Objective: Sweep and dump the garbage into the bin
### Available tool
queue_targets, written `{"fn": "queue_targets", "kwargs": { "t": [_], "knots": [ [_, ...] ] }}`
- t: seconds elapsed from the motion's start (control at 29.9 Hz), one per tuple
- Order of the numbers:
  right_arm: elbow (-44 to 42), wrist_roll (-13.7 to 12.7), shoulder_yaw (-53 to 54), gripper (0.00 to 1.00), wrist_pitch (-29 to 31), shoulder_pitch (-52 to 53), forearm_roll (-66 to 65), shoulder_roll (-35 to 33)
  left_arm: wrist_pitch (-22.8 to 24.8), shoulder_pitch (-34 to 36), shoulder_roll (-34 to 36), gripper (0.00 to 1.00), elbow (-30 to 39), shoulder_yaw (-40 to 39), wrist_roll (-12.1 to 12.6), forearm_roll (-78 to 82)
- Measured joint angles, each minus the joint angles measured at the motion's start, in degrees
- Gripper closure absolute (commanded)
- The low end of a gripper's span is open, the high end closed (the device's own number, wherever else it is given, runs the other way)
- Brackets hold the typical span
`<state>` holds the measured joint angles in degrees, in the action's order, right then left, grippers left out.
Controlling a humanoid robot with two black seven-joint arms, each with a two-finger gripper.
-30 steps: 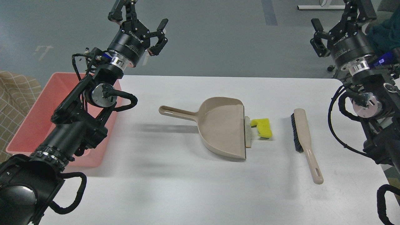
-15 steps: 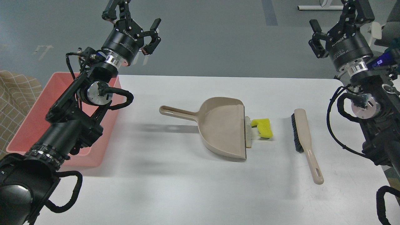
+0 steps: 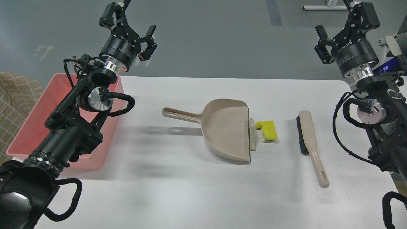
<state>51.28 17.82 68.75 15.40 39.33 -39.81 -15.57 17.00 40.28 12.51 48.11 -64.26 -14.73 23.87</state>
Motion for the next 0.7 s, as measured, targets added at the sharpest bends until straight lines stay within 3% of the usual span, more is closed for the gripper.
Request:
{"fn": "queue_targets", "kwargs": {
  "t": [0.2, 0.4, 0.7],
  "knots": [
    [-0.2, -0.1, -0.2, 0.00, 0.5, 0.1, 0.0, 0.0, -0.9, -0.6, 0.5, 0.01, 1.4, -0.2, -1.2, 0.1],
    [-1.0, -0.1, -0.3, 0.00, 0.5, 0.1, 0.0, -0.1, -4.7, -0.7, -0.2, 0.01, 1.5, 0.0, -1.3, 0.2],
    [-1.0, -0.1, -0.2, 0.00, 0.7, 0.5, 0.3, -0.6, -3.9, -0.6, -0.1, 0.01, 2.0, 0.0, -3.9, 2.0]
  ]
}}
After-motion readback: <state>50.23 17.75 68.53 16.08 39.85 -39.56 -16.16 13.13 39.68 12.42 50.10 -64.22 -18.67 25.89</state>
